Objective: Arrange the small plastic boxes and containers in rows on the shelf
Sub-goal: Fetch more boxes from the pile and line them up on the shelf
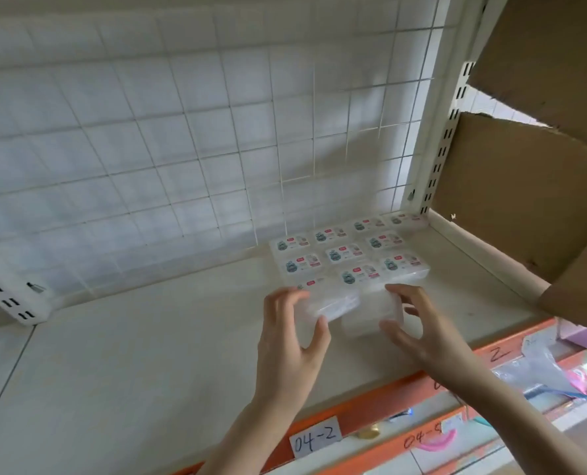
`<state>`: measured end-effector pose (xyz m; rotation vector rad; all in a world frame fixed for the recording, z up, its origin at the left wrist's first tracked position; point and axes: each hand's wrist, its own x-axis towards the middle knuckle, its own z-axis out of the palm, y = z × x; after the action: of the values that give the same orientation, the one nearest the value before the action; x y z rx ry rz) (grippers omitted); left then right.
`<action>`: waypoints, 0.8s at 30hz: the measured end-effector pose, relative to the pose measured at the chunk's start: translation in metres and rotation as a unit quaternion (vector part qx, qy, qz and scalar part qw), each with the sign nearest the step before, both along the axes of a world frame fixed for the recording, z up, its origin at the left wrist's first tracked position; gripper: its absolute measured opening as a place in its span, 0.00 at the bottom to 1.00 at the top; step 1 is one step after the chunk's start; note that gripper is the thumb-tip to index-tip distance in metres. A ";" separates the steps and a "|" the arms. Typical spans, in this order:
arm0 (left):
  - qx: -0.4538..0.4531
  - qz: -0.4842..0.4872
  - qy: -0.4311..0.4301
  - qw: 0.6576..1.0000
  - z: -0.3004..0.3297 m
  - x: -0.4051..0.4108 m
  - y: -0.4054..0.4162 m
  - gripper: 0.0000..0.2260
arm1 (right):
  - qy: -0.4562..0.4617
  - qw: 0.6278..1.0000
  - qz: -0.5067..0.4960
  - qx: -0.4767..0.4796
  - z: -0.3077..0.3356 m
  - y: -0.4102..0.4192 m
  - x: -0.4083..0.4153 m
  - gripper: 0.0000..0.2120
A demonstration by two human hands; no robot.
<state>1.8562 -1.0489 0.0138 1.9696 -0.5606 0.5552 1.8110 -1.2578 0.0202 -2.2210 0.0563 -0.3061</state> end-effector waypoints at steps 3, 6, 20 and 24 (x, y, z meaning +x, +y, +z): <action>-0.003 -0.008 -0.007 1.000 -0.001 0.000 -0.028 0.14 | 0.002 0.999 0.018 -0.037 0.001 -0.030 -0.003 0.22; -0.007 -0.016 -0.017 1.000 -0.003 -0.001 -0.050 0.14 | 0.016 0.997 0.039 -0.062 -0.002 -0.054 -0.004 0.20; -0.028 -0.053 0.039 0.997 -0.012 -0.003 -0.106 0.08 | -0.058 0.995 0.076 -0.006 -0.006 -0.083 0.009 0.27; -0.045 -0.070 0.082 0.993 -0.012 -0.002 -0.104 0.09 | -0.054 0.994 0.089 0.043 0.000 -0.079 0.012 0.18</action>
<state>1.8542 -1.1531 0.0014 1.8543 -0.5549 0.3227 1.8231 -1.3364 0.0198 -2.1037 -0.1826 -0.3183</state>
